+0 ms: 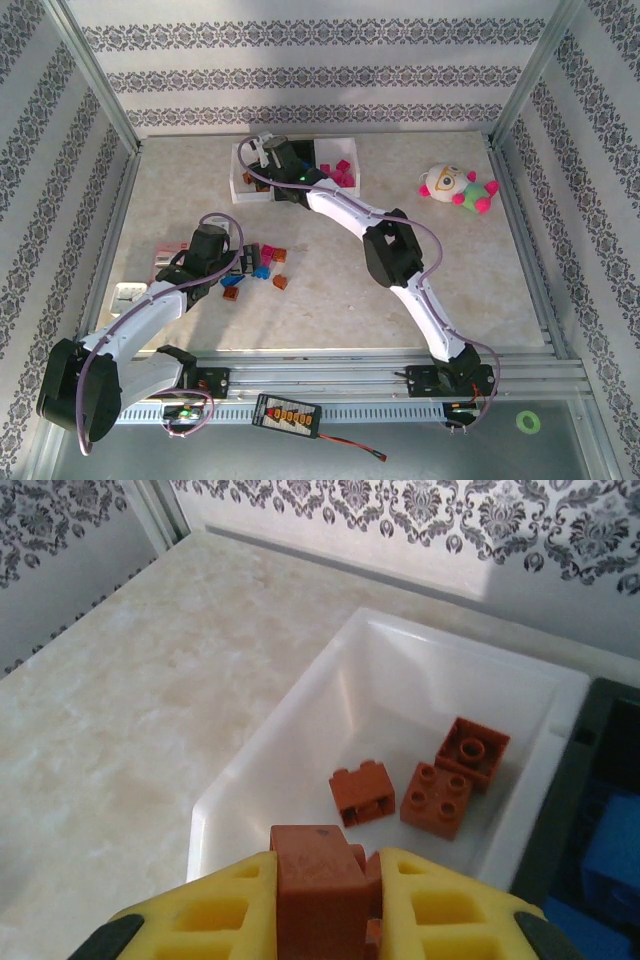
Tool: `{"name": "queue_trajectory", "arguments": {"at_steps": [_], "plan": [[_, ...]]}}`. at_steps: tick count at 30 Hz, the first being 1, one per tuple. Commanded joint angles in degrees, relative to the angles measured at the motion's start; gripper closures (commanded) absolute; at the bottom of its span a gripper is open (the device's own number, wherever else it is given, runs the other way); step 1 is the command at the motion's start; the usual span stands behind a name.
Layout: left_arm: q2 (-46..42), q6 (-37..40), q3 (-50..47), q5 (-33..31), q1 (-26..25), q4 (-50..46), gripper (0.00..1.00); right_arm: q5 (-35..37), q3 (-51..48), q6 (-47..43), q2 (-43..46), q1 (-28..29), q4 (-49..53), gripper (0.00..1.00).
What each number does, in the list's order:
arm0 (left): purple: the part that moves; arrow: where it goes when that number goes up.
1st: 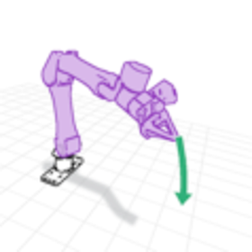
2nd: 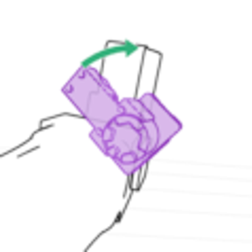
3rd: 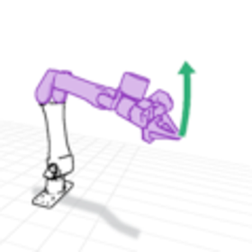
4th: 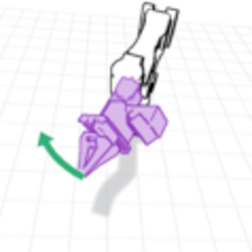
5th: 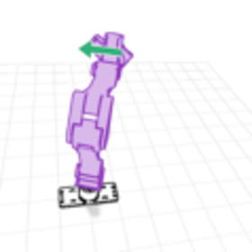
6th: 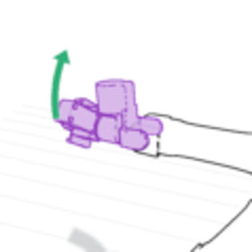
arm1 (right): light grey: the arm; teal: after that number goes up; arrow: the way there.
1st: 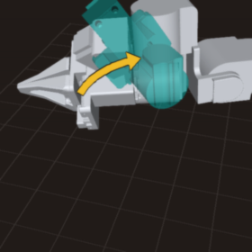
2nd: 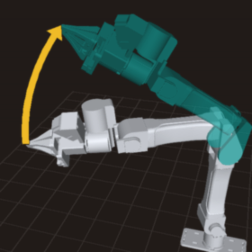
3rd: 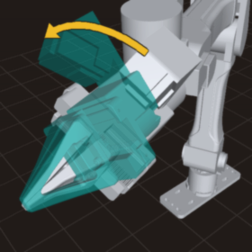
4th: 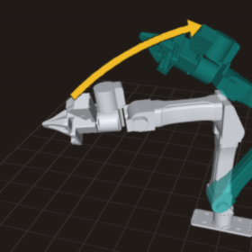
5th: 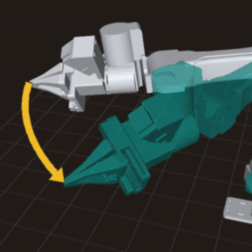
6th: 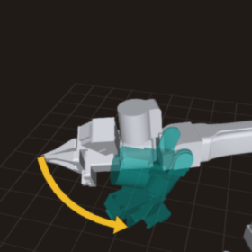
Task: Sort the legos into containers by color
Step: Place the lego in the container, then pick up the lego from the middle-left of the table.
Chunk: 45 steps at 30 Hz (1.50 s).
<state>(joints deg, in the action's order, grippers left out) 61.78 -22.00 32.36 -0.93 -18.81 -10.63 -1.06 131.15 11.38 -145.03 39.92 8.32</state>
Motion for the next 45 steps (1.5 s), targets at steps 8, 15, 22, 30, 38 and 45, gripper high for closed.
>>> {"name": "queue_trajectory", "arguments": {"at_steps": [8, 15, 22, 30, 38, 45], "plan": [[3.89, -12.26, 5.18, -7.25, -0.70, -10.09, 0.01, 0.08, 15.33, 3.13, -8.41, -1.78, 3.41, 0.59], [10.31, -18.55, 10.50, -8.74, -0.61, -19.37, 0.01, -4.68, 11.46, 0.31, -1.32, -2.08, 2.60, 0.31], [13.88, -28.80, 12.25, -9.32, -0.67, -24.97, 0.02, -7.26, -14.24, -1.62, 15.97, -1.11, -6.47, 0.21], [19.80, -35.34, 13.81, -2.75, -0.63, -23.62, 0.06, -5.07, -38.23, -5.43, 33.11, 1.95, -12.61, 0.19], [23.84, -36.52, 14.64, -2.79, -0.66, -23.66, 0.19, -4.59, -48.92, -4.52, 41.23, 2.94, -12.96, 0.18], [23.64, -36.53, 16.32, -3.08, -0.69, -26.03, 0.38, -2.63, -51.88, -4.58, 46.21, 2.29, -12.89, 0.18]]}}
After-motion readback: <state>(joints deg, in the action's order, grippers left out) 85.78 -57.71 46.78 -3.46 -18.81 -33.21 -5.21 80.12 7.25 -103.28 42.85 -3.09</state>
